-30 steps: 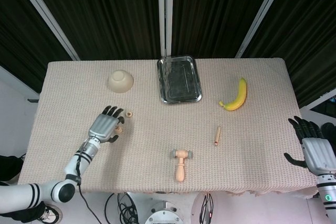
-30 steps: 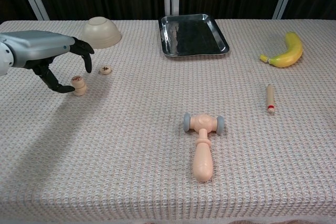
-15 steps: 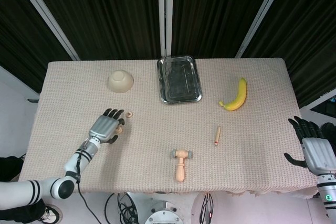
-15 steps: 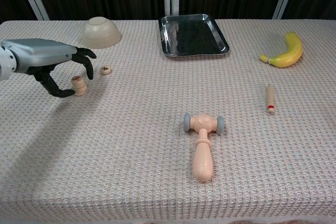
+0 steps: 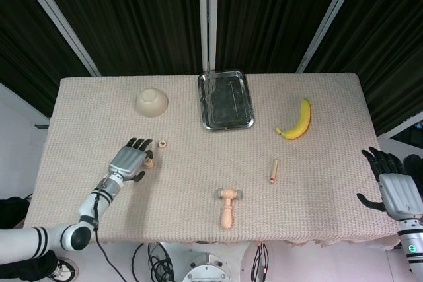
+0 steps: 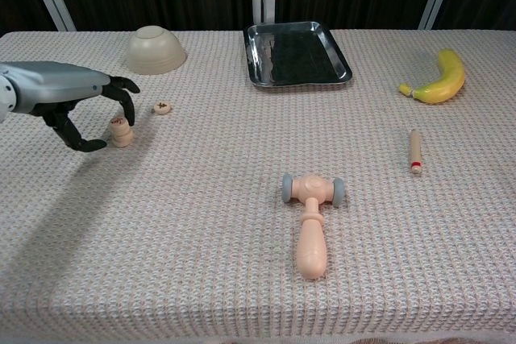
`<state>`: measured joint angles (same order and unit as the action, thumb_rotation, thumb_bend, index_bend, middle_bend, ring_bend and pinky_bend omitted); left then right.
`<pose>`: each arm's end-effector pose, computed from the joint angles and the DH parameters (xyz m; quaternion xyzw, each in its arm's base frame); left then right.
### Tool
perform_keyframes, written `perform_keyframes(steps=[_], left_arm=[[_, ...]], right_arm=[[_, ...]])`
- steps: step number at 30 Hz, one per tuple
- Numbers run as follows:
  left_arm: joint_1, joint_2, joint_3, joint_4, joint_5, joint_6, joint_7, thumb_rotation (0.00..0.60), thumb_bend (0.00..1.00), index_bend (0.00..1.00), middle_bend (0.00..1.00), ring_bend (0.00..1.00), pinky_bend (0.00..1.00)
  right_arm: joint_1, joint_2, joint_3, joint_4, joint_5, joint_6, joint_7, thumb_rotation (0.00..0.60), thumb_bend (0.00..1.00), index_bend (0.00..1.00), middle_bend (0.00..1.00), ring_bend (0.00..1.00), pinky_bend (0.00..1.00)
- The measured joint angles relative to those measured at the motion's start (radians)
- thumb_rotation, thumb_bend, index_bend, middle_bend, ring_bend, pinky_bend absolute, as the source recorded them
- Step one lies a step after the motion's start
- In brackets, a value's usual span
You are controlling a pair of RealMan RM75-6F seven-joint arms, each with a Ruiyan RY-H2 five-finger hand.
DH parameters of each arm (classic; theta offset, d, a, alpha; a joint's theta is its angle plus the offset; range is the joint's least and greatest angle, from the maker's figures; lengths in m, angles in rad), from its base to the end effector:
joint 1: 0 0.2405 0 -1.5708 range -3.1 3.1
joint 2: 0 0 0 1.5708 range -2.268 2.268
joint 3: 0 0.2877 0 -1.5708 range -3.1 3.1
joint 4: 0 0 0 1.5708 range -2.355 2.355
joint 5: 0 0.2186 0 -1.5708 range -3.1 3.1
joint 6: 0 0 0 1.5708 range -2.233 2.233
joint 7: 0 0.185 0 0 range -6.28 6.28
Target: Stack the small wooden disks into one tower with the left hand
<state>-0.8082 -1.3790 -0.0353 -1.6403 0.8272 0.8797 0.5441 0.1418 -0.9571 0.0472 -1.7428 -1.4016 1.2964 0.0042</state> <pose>-0.2046 0.3834 -0.0230 -0.7875 -0.3928 -0.2212 0.4202 -0.3419 -0.2388 0.1831 0.6137 -0.4390 0.3270 0.5689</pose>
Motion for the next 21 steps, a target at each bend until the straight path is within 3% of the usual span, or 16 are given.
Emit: perform_keyframes(steps=[21], left_arm=[[-0.007,0.001,0.010,-0.008,0.001,0.002,-0.020,0.600,0.37,0.31,0.00,0.00,0.00]], right_arm=[[0.000,0.001,0.000,-0.003,0.003,0.000,-0.004,0.600,0.14,0.00,0.00,0.00,0.00]])
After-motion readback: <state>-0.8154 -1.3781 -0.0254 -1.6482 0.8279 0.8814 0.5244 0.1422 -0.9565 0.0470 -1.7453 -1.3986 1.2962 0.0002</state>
